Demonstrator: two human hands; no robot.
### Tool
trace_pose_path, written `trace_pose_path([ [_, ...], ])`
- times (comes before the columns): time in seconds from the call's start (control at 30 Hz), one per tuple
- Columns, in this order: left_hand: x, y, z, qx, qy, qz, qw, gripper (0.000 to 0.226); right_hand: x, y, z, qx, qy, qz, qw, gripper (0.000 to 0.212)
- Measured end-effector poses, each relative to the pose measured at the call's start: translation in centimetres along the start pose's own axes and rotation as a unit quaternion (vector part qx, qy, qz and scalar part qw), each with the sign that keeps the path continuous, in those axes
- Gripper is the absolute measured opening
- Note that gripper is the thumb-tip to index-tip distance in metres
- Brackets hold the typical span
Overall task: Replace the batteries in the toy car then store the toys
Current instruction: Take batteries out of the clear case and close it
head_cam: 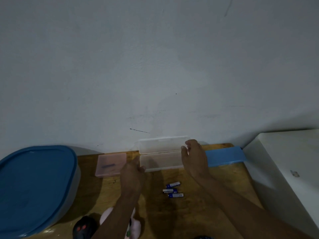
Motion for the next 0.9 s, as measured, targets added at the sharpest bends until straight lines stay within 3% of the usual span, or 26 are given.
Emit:
trace_pose_path([
  [0.1,0.0,0.6,-0.6,-0.009,-0.004,0.02,1.0,0.036,-0.7,0.9,-0.8,-0.066,0.022,0.052,0.996,0.042],
  [0.33,0.3,1.5,-1.3,-0.013,0.002,0.068,0.998,0.059,-0.4,0.9,-1.2,-0.109,0.069,0.069,0.989,0.048],
  [0.43,0.3,1.5,-1.3,-0.014,0.005,0.079,0.997,0.06,-0.3,0.6,-1.0,-0.099,0.061,0.086,0.989,0.048],
  [0.6,0.4,1.5,-0.3,0.034,-0.029,0.076,0.996,0.059,0.9,-0.5,-1.7,-0.075,0.052,0.074,0.993,0.03],
  [0.8,0.8,1.0,0.0,0.046,-0.075,0.064,0.994,0.042,1.0,-1.7,-1.7,-0.03,0.004,0.095,0.995,0.03],
  [0.9,0.8,0.6,0.5,0.043,-0.04,0.065,0.996,0.041,0.3,-2.5,-2.3,-0.012,-0.034,0.124,0.992,0.034],
])
Point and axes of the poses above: each hand's wrist, its own y-axis towards the middle knuckle, its own x-axis out of the back of the hand, z = x × y, the point moved 9 cm from there along y, towards the middle knuckle, and after that the axes turned 2 degrees about -y, right-handed, at the moved point
